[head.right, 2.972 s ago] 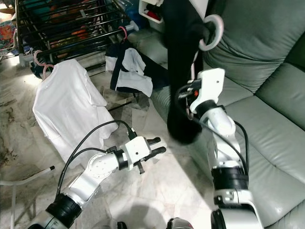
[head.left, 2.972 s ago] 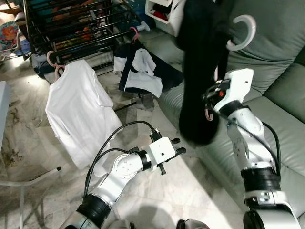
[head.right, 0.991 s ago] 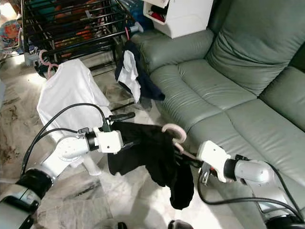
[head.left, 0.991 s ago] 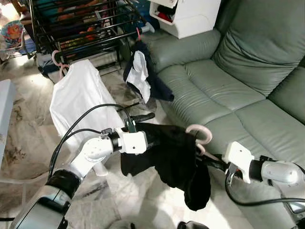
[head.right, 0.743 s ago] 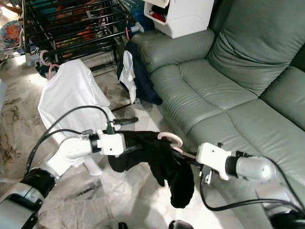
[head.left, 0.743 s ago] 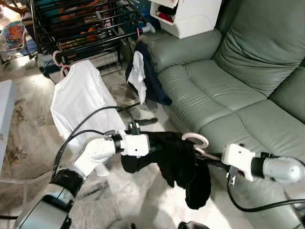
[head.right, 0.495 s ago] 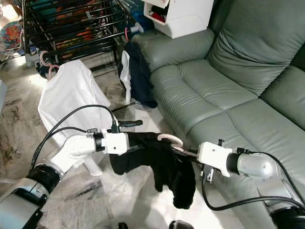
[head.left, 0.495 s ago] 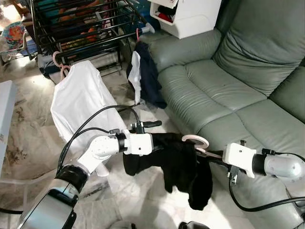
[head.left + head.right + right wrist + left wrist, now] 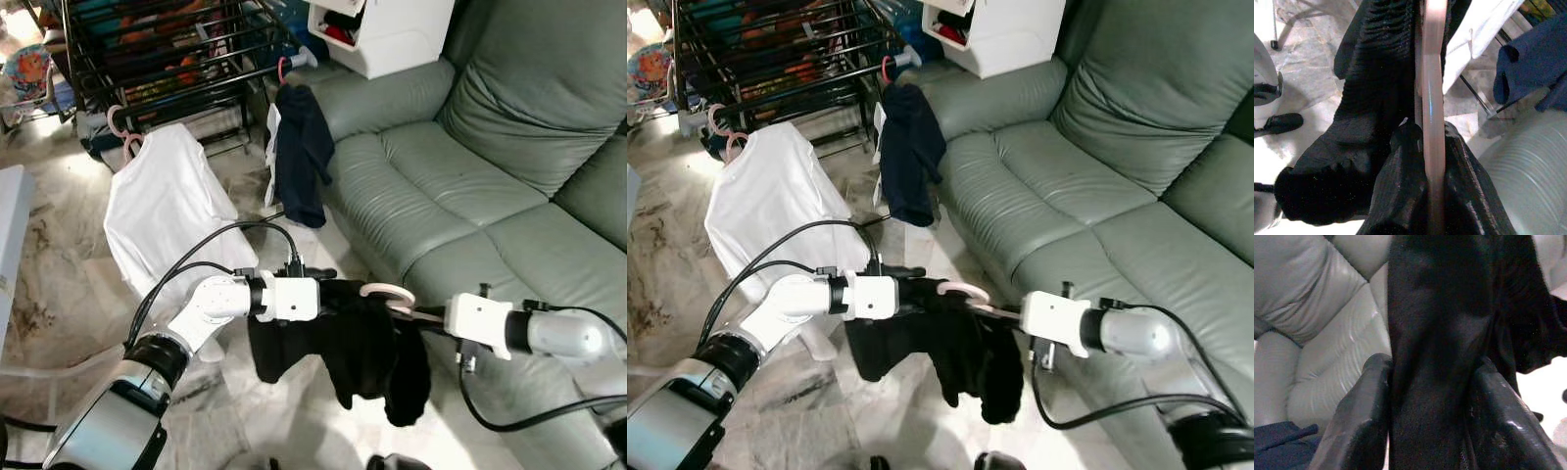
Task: Hang hanger
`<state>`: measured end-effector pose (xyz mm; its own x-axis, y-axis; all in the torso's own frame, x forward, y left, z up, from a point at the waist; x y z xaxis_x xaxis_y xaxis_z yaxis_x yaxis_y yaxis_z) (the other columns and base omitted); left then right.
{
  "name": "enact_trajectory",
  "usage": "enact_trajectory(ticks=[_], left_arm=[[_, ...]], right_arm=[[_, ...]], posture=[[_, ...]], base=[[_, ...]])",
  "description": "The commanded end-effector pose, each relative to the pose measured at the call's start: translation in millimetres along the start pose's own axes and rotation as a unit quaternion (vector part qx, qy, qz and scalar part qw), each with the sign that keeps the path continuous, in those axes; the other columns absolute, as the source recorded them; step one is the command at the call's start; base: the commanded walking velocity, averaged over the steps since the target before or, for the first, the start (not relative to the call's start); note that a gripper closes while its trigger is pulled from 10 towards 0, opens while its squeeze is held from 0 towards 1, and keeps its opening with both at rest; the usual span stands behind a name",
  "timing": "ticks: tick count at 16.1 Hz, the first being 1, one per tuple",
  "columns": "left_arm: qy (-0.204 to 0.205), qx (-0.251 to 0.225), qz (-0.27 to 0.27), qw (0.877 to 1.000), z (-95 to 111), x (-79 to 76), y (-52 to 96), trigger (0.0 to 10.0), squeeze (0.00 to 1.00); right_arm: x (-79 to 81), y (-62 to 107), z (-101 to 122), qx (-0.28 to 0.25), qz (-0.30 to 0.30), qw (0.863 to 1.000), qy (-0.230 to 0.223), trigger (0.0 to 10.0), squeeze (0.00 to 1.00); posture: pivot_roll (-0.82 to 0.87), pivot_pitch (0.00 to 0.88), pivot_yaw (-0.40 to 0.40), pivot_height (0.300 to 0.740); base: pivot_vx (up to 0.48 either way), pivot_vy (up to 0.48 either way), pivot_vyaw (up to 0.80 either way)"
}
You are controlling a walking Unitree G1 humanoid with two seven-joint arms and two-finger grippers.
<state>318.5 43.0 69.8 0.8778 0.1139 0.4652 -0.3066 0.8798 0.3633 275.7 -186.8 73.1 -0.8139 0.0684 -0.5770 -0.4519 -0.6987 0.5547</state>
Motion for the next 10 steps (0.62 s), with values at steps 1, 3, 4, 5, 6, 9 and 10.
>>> enact_trajectory(ticks=[1,3,4,5,6,9,10], left_arm=[[0.000,0.012,-0.008,1.000,-2.9,1.0,0.5,0.0,0.00],[0.003,0.015,-0.010,1.000,-3.4,0.8,-1.3,0.0,0.00],[0.007,0.019,-0.013,1.000,-4.5,0.7,-1.6,0.0,0.00],[0.008,0.021,-0.014,1.000,-4.8,1.5,-2.1,0.0,0.00],[0.009,0.023,-0.016,1.000,-5.2,2.2,-1.8,0.0,0.00],[0.010,0.041,-0.026,0.999,-9.9,3.6,0.2,0.0,0.00],[0.014,0.046,-0.028,0.998,-11.6,4.1,0.7,0.0,0.00]], right_arm=[[-5.0,-3.4,8.7,-0.019,0.003,1.000,0.017,10.0,0.00],[-6.4,-4.5,9.0,-0.020,0.006,1.000,0.019,10.0,0.00],[-7.7,-5.4,9.3,-0.022,0.007,1.000,0.022,10.0,0.00],[-9.4,-6.3,9.5,-0.023,0.007,0.999,0.024,10.0,0.00],[-10.4,-7.2,10.1,-0.024,0.007,0.999,0.025,10.0,0.00],[-10.0,-9.6,11.3,-0.028,0.009,0.999,0.026,10.0,0.00],[-9.6,-10.5,11.8,-0.030,0.011,0.999,0.027,10.0,0.00]], posture=[[-0.10,0.056,0.068,0.740],[-0.10,0.057,0.054,0.740],[-0.10,0.058,0.052,0.740],[-0.10,0.055,0.048,0.740],[-0.10,0.055,0.048,0.740],[-0.11,0.056,0.040,0.740],[-0.11,0.055,0.033,0.740]], base=[[0.000,0.000,0.00],[0.000,0.000,0.00],[0.000,0.000,0.00],[0.000,0.000,0.00],[0.000,0.000,0.00],[0.000,0.000,0.00],[0.000,0.000,0.00]])
Point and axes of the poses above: a point about 5 cm out from each wrist's last joint towards the gripper, its own y axis pointing back from the gripper into the wrist, its own z axis along the axis of the wrist's last joint, x = y × z, the point moved 5 cm from there along -y, pointing out of the wrist towards the gripper, and after that the axes turned 11 degrees about y, right-handed, at the moved point
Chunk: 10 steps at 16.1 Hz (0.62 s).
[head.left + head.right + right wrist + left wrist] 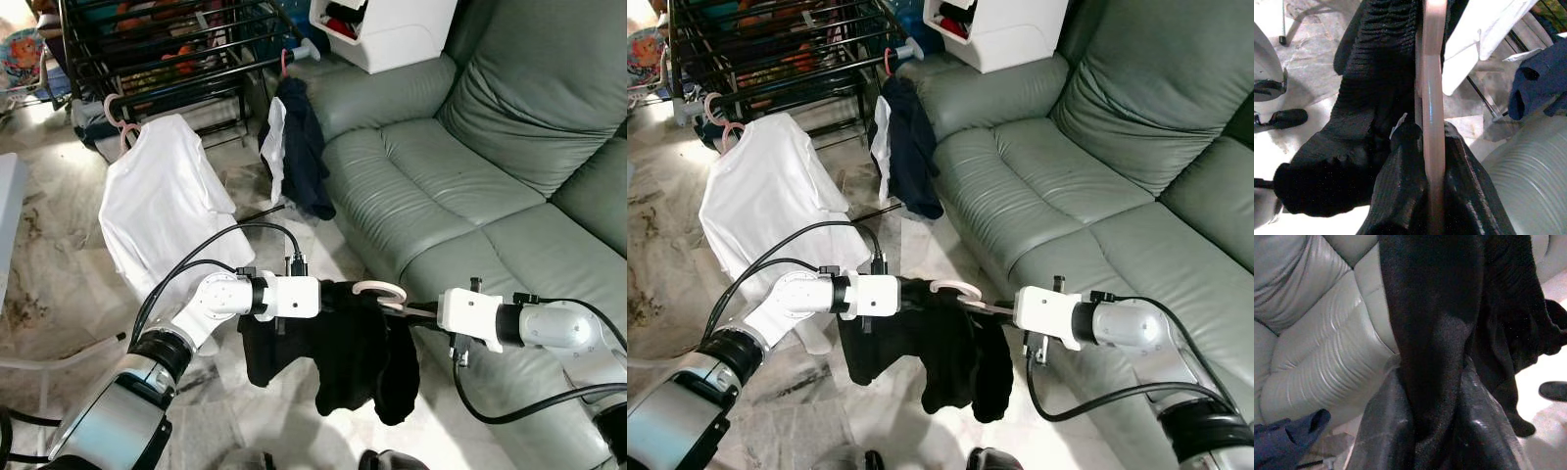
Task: Hang hanger
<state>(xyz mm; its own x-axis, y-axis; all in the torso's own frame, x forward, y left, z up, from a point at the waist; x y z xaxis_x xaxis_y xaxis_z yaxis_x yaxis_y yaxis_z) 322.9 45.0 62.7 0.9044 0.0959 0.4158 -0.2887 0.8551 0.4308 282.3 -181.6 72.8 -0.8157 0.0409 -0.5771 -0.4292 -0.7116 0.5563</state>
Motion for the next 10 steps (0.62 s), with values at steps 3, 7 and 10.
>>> enact_trajectory(ticks=[3,7,10], left_arm=[[0.002,0.019,-0.009,1.000,-3.2,4.3,1.4,0.0,0.00],[0.009,0.027,-0.038,0.999,-5.2,-4.3,-2.4,0.0,0.00],[0.007,0.029,-0.037,0.999,-5.7,-3.3,-2.2,0.0,0.00]], right_arm=[[-6.2,-6.6,11.4,-0.026,0.005,0.999,0.022,10.0,0.00],[-11.1,-10.9,14.2,-0.031,0.000,0.999,0.031,10.0,0.00],[-11.4,-11.9,13.3,-0.030,0.001,0.999,0.037,10.0,0.00]], posture=[[-0.11,0.055,0.029,0.740],[-0.11,0.051,0.028,0.740],[-0.11,0.048,0.028,0.740]], base=[[0.000,0.000,0.00],[0.000,0.000,0.00],[0.000,0.000,0.00]])
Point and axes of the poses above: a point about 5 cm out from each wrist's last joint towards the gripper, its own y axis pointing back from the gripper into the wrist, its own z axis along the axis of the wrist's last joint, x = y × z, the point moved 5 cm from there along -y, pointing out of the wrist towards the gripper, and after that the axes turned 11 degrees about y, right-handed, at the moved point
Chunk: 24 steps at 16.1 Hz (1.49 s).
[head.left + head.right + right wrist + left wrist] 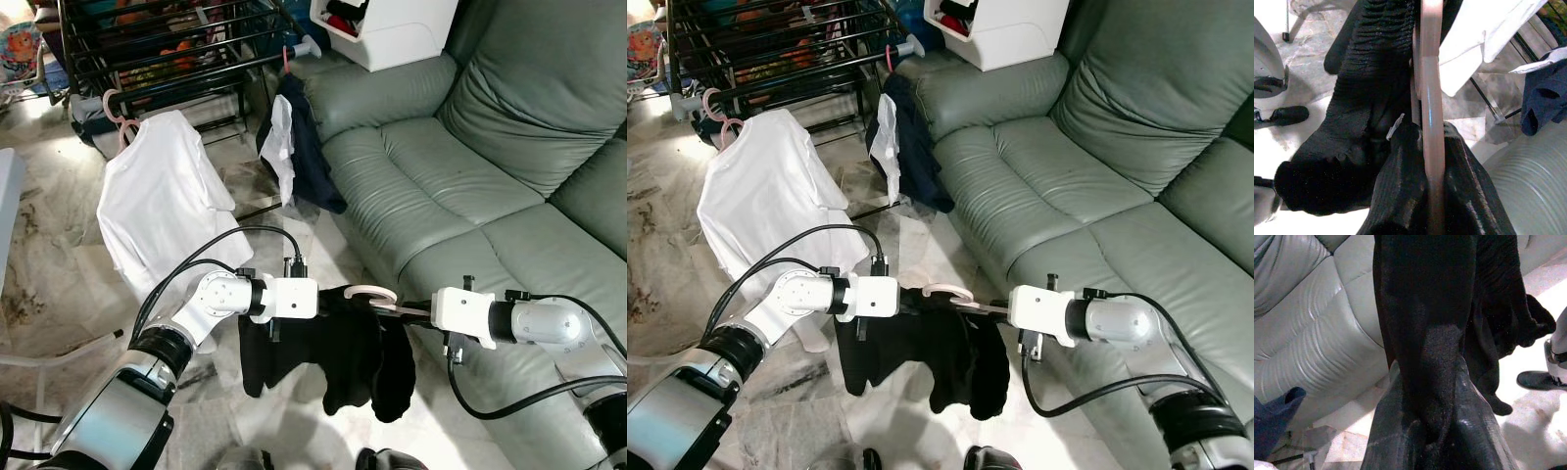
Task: Hang hanger
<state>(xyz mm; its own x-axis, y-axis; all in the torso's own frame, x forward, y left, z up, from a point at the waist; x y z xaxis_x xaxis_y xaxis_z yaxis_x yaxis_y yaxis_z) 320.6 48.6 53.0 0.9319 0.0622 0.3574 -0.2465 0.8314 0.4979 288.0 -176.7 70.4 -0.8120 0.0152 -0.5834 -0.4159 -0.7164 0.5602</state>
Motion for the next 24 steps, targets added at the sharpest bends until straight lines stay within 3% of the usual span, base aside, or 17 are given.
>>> enact_trajectory(ticks=[1,5,6,8,10,13,14,15,16,18,20,21,23,24], left_arm=[[-0.010,0.002,-0.005,1.000,3.1,2.1,-1.5,0.0,0.00],[0.001,-0.007,0.004,1.000,4.8,3.4,-1.8,0.0,0.00],[0.008,-0.009,0.008,1.000,4.1,3.9,-1.4,0.0,0.00],[0.027,-0.006,0.019,0.999,-2.4,3.9,2.1,0.0,0.00],[0.041,0.004,0.033,0.999,-13.3,2.5,8.5,0.0,0.00],[0.048,0.009,0.039,0.998,-17.4,3.0,11.2,0.0,0.00],[0.043,0.017,0.039,0.998,-20.3,3.3,12.6,0.0,0.00],[0.042,0.024,0.043,0.998,-22.9,5.4,14.8,0.0,0.00],[0.049,0.029,0.054,0.997,-25.4,10.4,18.2,0.0,0.00],[0.059,0.028,0.070,0.995,-25.6,16.7,21.0,0.0,0.00],[0.063,0.029,0.074,0.995,-26.3,17.7,21.4,0.0,0.00],[0.063,0.031,0.074,0.995,-27.1,18.0,21.7,0.0,0.00],[0.056,0.035,0.075,0.995,-27.3,18.9,21.9,0.0,0.00],[0.054,0.036,0.075,0.995,-27.3,19.3,22.0,0.0,0.00]], right_arm=[[-8.4,-4.7,13.2,-0.026,-0.005,0.999,0.027,10.0,0.00],[-7.7,-6.2,12.2,-0.027,-0.003,0.999,0.022,10.0,0.00],[-7.1,-6.7,11.6,-0.029,0.000,0.999,0.016,10.0,1.00],[-10.2,-2.5,9.5,-0.029,0.007,1.000,0.002,10.0,1.00],[-50.0,14.3,10.0,-0.029,-0.062,0.998,-0.002,10.0,1.00],[-86.4,31.1,16.1,-0.050,-0.135,0.989,-0.023,10.0,1.00],[-98.6,38.1,18.5,-0.060,-0.159,0.985,-0.033,10.0,1.00],[-113.4,45.0,18.1,-0.049,-0.200,0.979,-0.014,10.0,1.00],[-129.2,50.6,23.3,-0.050,-0.246,0.968,0.005,10.0,1.00],[-148.0,57.3,31.0,-0.068,-0.312,0.948,-0.004,10.0,1.00],[-146.4,54.6,33.0,-0.077,-0.312,0.947,-0.014,10.0,1.00],[-135.1,46.7,32.8,-0.083,-0.279,0.956,-0.024,10.0,1.00],[-94.7,29.9,26.6,-0.076,-0.162,0.983,-0.033,10.0,1.00],[-79.1,26.9,24.0,-0.072,-0.117,0.990,-0.042,10.0,1.00]], posture=[[-0.11,0.048,0.028,0.740],[-0.11,0.044,0.025,0.740],[-0.11,0.044,0.025,0.740],[-0.11,0.039,0.031,0.740],[-0.12,0.034,0.041,0.740],[-0.12,0.031,0.050,0.740],[-0.12,0.029,0.054,0.740],[-0.12,0.028,0.055,0.740],[-0.12,0.026,0.060,0.740],[-0.12,0.025,0.065,0.740],[-0.12,0.024,0.069,0.740],[-0.11,0.023,0.071,0.740],[-0.11,0.025,0.073,0.740],[-0.11,0.023,0.071,0.740]], base=[[0.000,0.000,0.00],[0.000,0.000,0.00],[0.000,0.000,0.00],[0.000,0.000,0.00],[0.000,0.000,0.00],[0.000,0.000,0.00],[0.000,0.000,0.00],[0.000,0.000,0.00],[0.000,0.000,0.00],[0.000,0.000,0.00],[0.000,0.000,0.00],[0.000,0.000,0.00],[0.000,0.000,0.00],[0.000,0.000,0.00]])
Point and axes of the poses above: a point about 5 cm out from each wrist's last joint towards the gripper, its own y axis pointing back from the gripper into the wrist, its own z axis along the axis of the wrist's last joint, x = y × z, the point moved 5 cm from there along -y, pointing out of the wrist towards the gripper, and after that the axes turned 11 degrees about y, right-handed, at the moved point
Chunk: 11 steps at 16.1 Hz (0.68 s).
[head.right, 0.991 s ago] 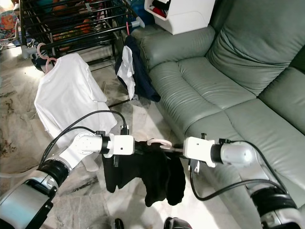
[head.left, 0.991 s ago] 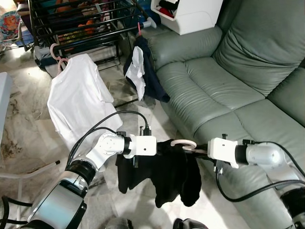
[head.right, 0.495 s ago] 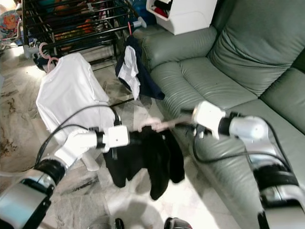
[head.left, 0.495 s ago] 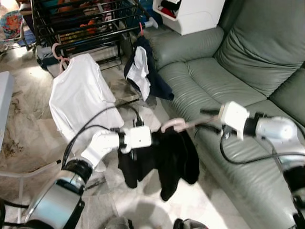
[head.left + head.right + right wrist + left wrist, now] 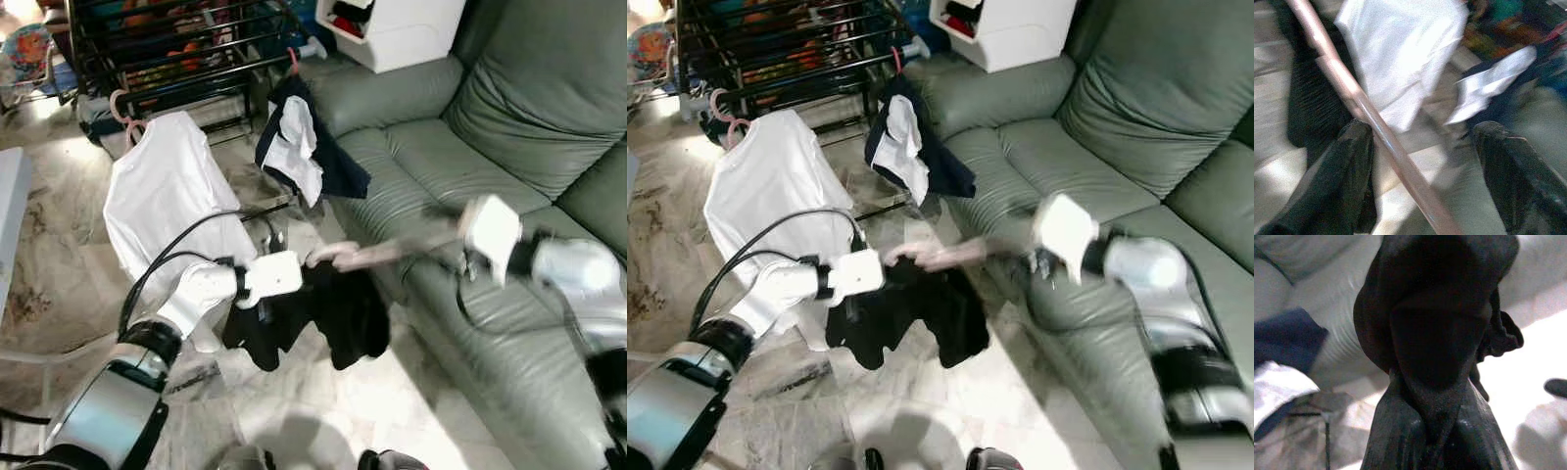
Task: Hang hanger
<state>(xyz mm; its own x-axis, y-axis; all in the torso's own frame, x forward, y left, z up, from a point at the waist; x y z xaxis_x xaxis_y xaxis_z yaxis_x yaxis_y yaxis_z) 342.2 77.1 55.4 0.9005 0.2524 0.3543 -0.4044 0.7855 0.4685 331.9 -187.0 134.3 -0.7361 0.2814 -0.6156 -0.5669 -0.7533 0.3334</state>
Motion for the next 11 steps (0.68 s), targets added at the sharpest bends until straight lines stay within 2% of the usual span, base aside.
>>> enact_trajectory(ticks=[1,4,5,7,8,9,10,11], left_arm=[[0.001,0.019,-0.006,1.000,-8.2,-2.1,2.5,0.0,0.00],[-0.001,0.020,-0.011,1.000,-8.8,-4.1,1.6,0.0,0.00],[-0.003,0.021,-0.015,1.000,-9.4,-6.0,1.0,0.0,0.00],[-0.005,0.023,-0.016,1.000,-9.8,-6.3,0.7,0.0,0.00],[-0.004,0.024,-0.008,1.000,-10.3,-3.5,1.4,0.0,0.00],[0.000,0.035,0.031,0.999,-13.4,8.6,4.8,0.0,0.00],[0.001,0.041,0.051,0.998,-15.2,14.2,6.2,0.0,0.00],[0.026,0.047,0.100,0.994,-18.8,27.2,10.0,0.0,0.00]], right_arm=[[13.3,3.5,6.8,-0.005,0.066,0.998,0.008,10.0,1.00],[38.4,13.8,0.5,0.014,0.145,0.989,-0.016,10.0,1.00],[47.4,19.3,3.3,0.011,0.174,0.984,-0.041,10.0,1.00],[47.9,21.6,8.8,-0.001,0.176,0.983,-0.056,10.0,1.00],[34.1,17.0,15.3,-0.020,0.129,0.990,-0.058,10.0,1.00],[-6.0,8.9,23.2,-0.046,-0.011,0.998,-0.035,10.0,1.00],[-21.0,8.1,24.2,-0.045,-0.063,0.997,-0.022,10.0,1.00],[-53.9,13.7,28.0,-0.044,-0.177,0.983,-0.008,10.0,1.00]], posture=[[-0.11,0.023,0.071,0.740],[-0.11,0.023,0.071,0.740],[-0.12,0.025,0.074,0.740],[-0.12,0.023,0.074,0.740],[-0.12,0.023,0.073,0.740],[-0.11,0.021,0.071,0.740],[-0.11,0.022,0.071,0.740],[-0.11,0.020,0.073,0.740]], base=[[0.000,0.000,0.00],[0.000,0.000,0.00],[0.000,0.000,0.00],[0.000,0.000,0.00],[0.000,0.000,0.00],[0.000,0.000,0.00],[0.000,0.000,0.00],[0.000,0.000,0.00]])
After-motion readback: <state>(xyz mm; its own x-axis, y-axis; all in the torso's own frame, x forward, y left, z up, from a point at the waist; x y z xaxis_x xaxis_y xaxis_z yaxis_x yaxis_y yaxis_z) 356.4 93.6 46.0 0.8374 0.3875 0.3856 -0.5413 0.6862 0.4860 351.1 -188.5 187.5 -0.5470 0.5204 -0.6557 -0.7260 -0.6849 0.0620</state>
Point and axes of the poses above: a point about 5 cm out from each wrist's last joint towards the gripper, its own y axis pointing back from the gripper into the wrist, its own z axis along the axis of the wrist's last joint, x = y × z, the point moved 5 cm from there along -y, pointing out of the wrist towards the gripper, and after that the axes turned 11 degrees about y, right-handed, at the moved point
